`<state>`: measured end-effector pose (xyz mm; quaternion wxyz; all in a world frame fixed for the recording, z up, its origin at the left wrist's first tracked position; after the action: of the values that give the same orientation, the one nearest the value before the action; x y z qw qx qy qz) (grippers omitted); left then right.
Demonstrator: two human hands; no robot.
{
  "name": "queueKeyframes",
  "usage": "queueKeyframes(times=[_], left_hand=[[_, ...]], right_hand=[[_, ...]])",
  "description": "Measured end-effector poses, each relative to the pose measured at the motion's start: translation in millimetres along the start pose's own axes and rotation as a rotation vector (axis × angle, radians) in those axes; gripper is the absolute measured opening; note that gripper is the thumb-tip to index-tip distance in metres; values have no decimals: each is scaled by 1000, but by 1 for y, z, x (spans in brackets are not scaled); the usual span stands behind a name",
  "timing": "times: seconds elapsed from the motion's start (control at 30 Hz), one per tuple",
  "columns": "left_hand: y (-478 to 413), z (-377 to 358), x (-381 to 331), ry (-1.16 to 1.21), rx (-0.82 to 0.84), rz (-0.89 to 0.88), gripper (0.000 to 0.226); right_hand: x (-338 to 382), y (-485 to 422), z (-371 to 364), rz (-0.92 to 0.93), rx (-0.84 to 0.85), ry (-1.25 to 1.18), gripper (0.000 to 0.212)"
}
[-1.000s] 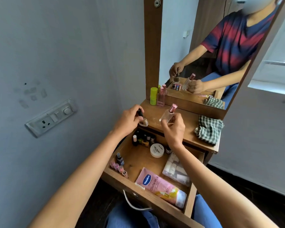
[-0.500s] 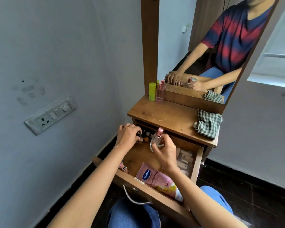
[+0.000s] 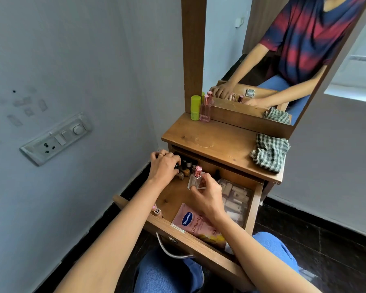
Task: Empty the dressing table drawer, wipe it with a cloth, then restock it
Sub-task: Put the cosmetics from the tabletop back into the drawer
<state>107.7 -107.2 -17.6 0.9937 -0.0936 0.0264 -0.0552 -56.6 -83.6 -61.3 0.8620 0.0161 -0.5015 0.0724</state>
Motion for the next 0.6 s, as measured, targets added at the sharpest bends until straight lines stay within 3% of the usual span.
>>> queueKeyframes(times=[0.3,0.6], left_hand=[[4,4,2,63,-14,33,44],[41,41,37,342,-312,185,24]], right_hand=[[-1,2,0,-17,17,6,30],[12,2,-23,-55,168,35,17]])
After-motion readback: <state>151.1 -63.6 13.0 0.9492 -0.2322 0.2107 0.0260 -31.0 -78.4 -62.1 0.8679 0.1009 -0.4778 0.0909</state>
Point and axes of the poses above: each hand's wrist, its own y-axis away from the middle knuckle, its own z-axis out of the back of the hand, x = y × z, the point moved 7 cm from there along -y, towards the middle knuckle, and after that the axes turned 11 degrees about -z, right-handed, at the moved point
